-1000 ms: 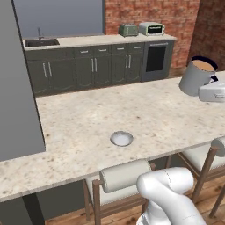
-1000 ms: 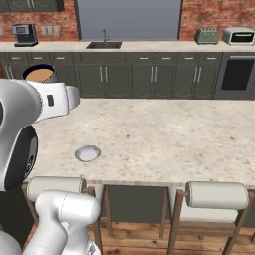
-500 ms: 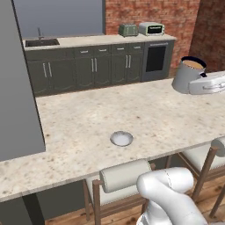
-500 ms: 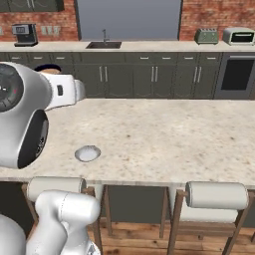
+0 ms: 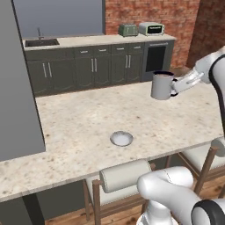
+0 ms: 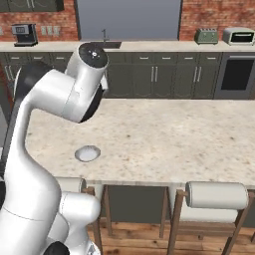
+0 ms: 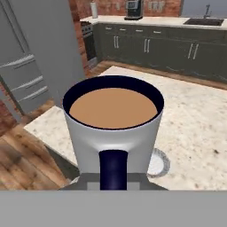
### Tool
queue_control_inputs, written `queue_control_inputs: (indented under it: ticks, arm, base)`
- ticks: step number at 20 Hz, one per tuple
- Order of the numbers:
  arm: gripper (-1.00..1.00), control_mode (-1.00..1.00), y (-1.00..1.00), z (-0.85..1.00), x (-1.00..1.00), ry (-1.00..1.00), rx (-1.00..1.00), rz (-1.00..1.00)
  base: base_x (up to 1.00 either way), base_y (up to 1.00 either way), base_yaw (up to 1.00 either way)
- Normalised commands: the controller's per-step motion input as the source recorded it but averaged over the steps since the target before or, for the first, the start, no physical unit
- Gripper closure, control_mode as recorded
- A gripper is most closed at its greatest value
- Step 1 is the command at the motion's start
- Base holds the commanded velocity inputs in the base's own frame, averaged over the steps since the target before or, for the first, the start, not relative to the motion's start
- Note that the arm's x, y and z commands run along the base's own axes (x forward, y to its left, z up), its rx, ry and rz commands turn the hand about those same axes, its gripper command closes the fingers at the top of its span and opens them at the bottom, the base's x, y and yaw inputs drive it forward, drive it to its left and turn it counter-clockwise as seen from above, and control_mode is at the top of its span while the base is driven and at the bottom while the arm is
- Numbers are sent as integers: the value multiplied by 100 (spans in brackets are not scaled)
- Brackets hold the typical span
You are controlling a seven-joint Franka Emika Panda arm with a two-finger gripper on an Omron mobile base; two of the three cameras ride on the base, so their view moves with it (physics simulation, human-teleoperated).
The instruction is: Pick the cup of tea, navigate to the dining table, and place it on the saucer.
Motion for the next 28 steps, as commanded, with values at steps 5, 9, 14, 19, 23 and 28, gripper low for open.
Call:
queue_control_inputs:
  ticks: [5,9,14,19,23,28]
  arm:
    - [100,-100,-22,-83,74,-9,1,68]
    - [100,-100,-5,-76,48,-20,2,60]
    - [100,-100,3,-50,48,-8,0,24]
    - [100,-100,9,-30,16,24,0,4]
    - [100,-100,15,-57,9,16,-1,0]
    - [100,-100,0,-99,-25,1,-2,-3]
  base:
    - [0,0,0]
    - [0,0,0]
    - [0,0,0]
    - [0,0,0]
    - [0,0,0]
    - [0,0,0]
